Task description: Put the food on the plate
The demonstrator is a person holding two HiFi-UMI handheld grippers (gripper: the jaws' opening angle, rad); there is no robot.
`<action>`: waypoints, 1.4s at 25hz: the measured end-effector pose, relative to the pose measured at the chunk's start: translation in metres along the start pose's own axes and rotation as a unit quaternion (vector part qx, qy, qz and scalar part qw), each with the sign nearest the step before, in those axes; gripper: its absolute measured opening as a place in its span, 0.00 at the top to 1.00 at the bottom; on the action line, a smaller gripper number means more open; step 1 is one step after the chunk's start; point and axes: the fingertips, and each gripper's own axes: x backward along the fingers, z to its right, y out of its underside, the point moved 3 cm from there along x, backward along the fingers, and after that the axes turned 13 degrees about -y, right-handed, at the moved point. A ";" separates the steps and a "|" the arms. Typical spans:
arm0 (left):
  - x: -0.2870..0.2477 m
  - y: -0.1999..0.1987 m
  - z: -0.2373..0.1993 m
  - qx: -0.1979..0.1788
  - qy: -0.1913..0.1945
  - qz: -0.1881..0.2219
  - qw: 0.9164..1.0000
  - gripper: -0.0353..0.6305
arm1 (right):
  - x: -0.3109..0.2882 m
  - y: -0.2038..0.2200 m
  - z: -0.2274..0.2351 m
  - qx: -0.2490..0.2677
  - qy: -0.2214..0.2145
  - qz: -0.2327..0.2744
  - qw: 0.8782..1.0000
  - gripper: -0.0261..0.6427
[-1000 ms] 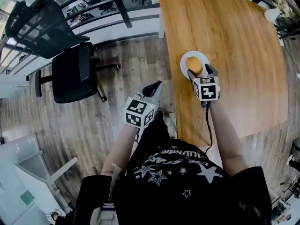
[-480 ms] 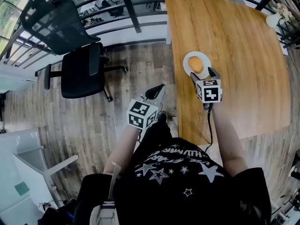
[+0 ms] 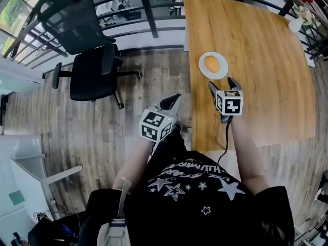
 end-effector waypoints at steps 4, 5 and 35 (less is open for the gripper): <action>0.015 0.011 0.025 -0.005 0.006 0.008 1.000 0.94 | 0.027 0.018 -0.011 -0.005 -0.005 0.014 1.000 0.41; 0.020 0.014 0.033 -0.008 0.008 0.010 1.000 0.94 | 0.035 0.024 -0.015 -0.006 -0.007 0.018 1.000 0.41; 0.127 0.074 0.154 -0.018 0.019 0.008 1.000 0.94 | 0.190 0.155 -0.060 -0.074 -0.031 0.052 0.995 0.62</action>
